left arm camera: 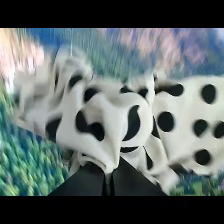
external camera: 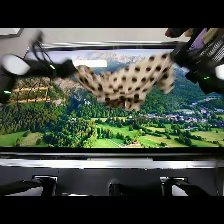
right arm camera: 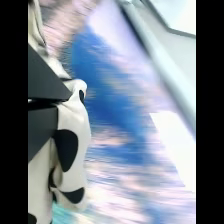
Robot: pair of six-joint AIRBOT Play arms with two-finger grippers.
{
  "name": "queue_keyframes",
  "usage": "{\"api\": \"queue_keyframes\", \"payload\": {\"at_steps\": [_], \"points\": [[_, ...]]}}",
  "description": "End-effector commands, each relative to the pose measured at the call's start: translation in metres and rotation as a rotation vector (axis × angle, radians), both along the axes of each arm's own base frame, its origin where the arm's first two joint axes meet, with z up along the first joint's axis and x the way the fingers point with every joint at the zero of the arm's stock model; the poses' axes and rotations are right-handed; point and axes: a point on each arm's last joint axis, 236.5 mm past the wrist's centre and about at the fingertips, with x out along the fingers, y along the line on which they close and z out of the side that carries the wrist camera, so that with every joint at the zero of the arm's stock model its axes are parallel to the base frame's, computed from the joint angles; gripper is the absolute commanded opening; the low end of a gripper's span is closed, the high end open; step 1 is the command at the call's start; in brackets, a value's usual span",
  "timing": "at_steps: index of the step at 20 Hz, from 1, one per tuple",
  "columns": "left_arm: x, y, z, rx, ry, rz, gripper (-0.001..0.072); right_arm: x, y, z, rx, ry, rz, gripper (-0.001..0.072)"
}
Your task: Fold the clothes and pants, and hang the long-sleeved shirts on hangers.
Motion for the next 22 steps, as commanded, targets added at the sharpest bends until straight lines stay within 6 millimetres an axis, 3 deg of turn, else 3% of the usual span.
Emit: {"api": "queue_keyframes", "payload": {"at_steps": [1,3,7,10,13,15,17,19,22], "points": [[-0.028,0.053,0.136,0.115,-0.288,0.122,0.0012,-0.081,-0.032,0.135,-0.214,-0.251,-0.14,0.0021],[-0.059,0.074,0.192,0.111,-0.409,0.19,0.0013,-0.142,-0.039,0.188,-0.255,-0.361,-0.2,0.0022],[-0.133,0.1,0.263,0.077,-0.575,0.254,0.0014,-0.249,-0.042,0.238,-0.331,-0.51,-0.267,0.0022],[-0.173,0.107,0.282,0.066,-0.618,0.256,0.0014,-0.302,-0.035,0.253,-0.329,-0.579,-0.268,0.0022],[-0.194,0.11,0.271,0.089,-0.563,0.242,0.0014,-0.328,-0.028,0.242,-0.266,-0.537,-0.25,0.0022],[-0.195,0.11,0.261,0.103,-0.524,0.235,0.0014,-0.328,-0.023,0.237,-0.233,-0.51,-0.229,0.0022],[-0.185,0.108,0.251,0.09,-0.488,0.244,0.0014,-0.312,-0.018,0.232,-0.199,-0.481,-0.198,0.0022],[-0.161,0.103,0.228,0.11,-0.423,0.236,0.0014,-0.274,-0.014,0.211,-0.177,-0.381,-0.16,0.0022],[-0.106,0.092,0.17,0.156,-0.271,0.219,0.0014,-0.187,-0.007,0.136,-0.034,-0.05,-0.105,0.0022]]}}
